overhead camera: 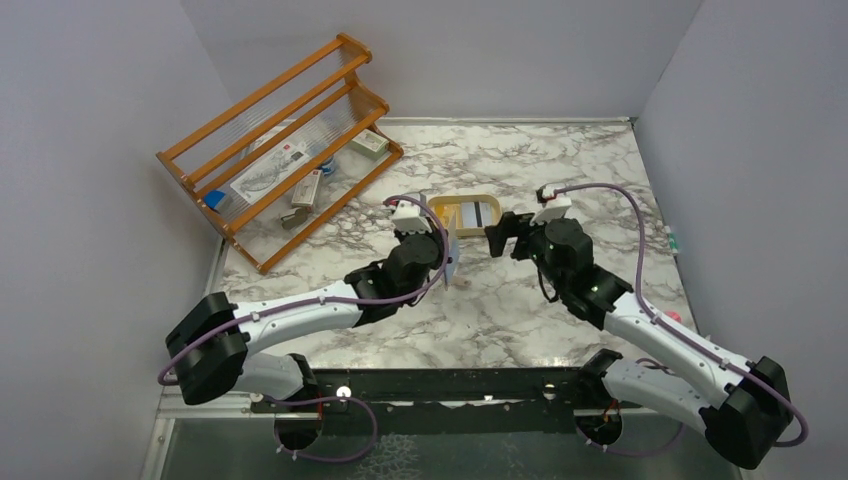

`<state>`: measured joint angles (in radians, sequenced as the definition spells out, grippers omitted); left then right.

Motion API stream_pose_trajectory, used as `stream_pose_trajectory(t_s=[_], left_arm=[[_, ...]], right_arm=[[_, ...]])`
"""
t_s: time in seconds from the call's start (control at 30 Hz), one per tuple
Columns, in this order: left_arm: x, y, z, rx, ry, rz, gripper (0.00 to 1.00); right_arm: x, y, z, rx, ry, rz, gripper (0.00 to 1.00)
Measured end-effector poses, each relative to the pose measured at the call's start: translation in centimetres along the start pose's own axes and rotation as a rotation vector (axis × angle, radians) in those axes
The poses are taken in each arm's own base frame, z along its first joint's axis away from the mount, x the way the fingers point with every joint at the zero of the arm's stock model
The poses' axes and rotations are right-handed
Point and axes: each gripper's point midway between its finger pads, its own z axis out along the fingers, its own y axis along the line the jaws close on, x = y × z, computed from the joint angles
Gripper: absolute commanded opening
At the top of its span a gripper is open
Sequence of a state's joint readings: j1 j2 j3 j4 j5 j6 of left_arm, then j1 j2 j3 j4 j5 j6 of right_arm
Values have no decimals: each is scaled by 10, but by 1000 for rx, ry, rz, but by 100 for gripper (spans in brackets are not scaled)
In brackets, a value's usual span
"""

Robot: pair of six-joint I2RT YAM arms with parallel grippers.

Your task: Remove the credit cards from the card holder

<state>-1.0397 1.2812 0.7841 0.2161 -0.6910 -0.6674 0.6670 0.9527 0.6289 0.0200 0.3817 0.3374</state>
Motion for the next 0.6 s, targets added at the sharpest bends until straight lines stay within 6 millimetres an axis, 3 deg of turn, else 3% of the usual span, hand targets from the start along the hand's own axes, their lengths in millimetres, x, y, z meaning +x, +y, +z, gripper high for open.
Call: stream_pose_trajectory(t_s=[0.17, 0.27, 0.43, 0.6], left_arm=[[16, -8, 7, 31, 32, -55, 0], [26, 0, 4, 27, 32, -121, 0], [58, 45, -8, -54, 56, -183, 0], [82, 86, -23, -130, 70, -233, 0]], right_arm=[[2, 48, -8, -275, 33, -14, 89], [8, 75, -13, -426, 67, -9, 88], [30, 108, -12, -640, 152, 76, 87], [69, 113, -8, -764, 288, 286, 86]])
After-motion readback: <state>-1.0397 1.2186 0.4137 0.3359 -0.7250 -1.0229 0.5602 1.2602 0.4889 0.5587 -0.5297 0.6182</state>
